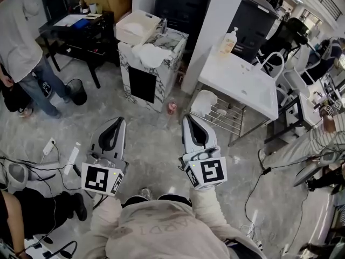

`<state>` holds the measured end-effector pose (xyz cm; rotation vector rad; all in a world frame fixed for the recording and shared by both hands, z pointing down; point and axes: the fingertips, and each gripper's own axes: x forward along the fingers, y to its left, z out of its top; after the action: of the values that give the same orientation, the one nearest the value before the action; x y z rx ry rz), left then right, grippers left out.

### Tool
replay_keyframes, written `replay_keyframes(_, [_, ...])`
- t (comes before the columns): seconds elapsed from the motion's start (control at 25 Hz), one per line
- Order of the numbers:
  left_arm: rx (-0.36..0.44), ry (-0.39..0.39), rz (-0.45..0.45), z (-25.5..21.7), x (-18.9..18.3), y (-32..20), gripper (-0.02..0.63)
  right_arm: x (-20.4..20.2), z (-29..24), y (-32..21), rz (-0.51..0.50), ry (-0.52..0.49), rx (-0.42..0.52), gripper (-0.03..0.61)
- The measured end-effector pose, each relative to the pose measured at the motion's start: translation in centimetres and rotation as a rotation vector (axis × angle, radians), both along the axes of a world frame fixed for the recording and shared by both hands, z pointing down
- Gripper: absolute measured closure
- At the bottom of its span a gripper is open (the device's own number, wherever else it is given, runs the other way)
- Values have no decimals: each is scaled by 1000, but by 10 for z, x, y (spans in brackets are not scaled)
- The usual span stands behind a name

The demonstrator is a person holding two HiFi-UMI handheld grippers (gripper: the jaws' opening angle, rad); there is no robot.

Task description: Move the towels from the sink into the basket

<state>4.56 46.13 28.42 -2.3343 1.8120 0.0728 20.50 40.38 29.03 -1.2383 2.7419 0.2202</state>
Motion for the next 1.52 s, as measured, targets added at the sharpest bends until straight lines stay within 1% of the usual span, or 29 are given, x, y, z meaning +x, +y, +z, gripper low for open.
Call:
replay_keyframes(0.08, [1,-1,10,1,-5,-3,609,-4,1,-1,11,6,4,569])
replay_keyframes(0.24, [-1,-1,29,3,-17,-8,609,-12,2,-2,18,-40,-22,568])
replay_keyframes(0.56, [-16,14,53,12,-33,-25,611,-25,6,-17,44,-30,-38,568])
replay_keyframes(0.8, [-43,20,46,23,-51,-50,610,-43,18,-44,29,-29,-61,568])
replay_keyframes(0.92, [-44,18,39,25,-56,-69,609,-49,22,-63,21,-27,-65,569])
replay_keyframes(1.12, [-39,12,37,27,-54,-109,610,-43,25,-103,25,-45,-65,568])
replay_keyframes(1.52, [-30,4,40,17,-55,-210,609,-50,13,-205,9,-47,-49,568])
